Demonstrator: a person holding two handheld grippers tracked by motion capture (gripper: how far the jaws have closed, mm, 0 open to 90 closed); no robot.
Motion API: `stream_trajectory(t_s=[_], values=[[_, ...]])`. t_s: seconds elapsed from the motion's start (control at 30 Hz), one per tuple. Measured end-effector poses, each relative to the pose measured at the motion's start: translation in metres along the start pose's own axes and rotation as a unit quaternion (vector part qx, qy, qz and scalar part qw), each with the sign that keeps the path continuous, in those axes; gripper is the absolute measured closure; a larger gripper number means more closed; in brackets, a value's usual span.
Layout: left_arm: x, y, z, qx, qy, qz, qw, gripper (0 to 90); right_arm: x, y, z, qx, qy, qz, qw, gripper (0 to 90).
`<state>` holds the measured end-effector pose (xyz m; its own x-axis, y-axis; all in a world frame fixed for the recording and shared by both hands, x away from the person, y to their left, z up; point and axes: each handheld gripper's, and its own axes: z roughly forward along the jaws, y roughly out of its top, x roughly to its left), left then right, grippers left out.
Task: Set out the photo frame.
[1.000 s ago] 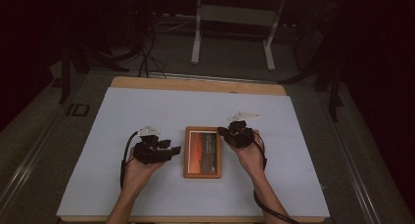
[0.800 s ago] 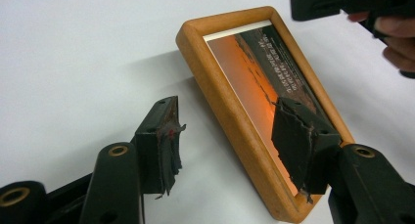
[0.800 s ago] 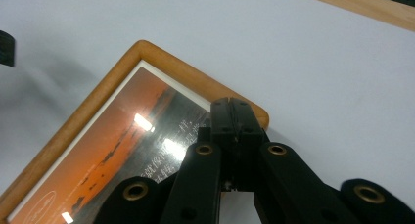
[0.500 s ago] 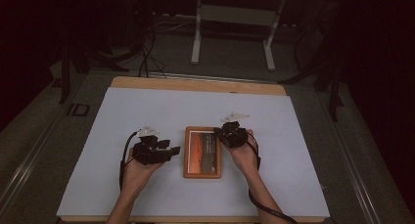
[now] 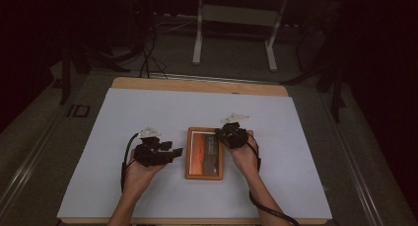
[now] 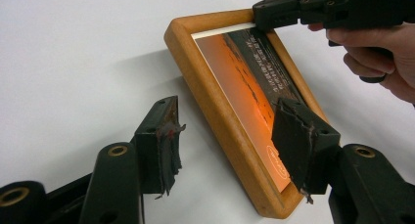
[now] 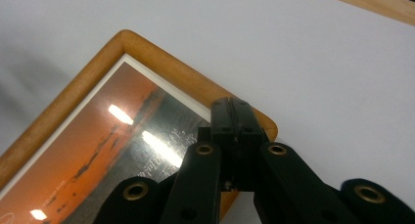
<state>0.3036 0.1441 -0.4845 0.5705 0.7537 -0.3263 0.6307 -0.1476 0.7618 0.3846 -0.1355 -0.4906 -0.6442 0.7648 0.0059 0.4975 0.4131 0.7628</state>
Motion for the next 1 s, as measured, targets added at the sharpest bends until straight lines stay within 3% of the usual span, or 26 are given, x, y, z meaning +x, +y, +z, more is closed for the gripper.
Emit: stream_trajectory(t_s=[0.43, 0.87, 1.0], values=[[-0.007, 0.000, 0.004, 0.000, 0.000, 0.001, 1.0000, 41.4, -0.014, -0.011, 0.003, 0.015, -0.011, 0.023, 0.9996, 90.0], [-0.021, 0.000, 0.013, 0.004, -0.019, 0.011, 0.9998, 34.2, -0.025, -0.022, 0.010, 0.027, -0.009, 0.046, 0.9985, 90.0], [-0.023, 0.000, 0.014, 0.004, -0.025, 0.009, 0.9996, 33.3, -0.024, -0.021, 0.010, 0.031, -0.011, 0.043, 0.9985, 90.0]])
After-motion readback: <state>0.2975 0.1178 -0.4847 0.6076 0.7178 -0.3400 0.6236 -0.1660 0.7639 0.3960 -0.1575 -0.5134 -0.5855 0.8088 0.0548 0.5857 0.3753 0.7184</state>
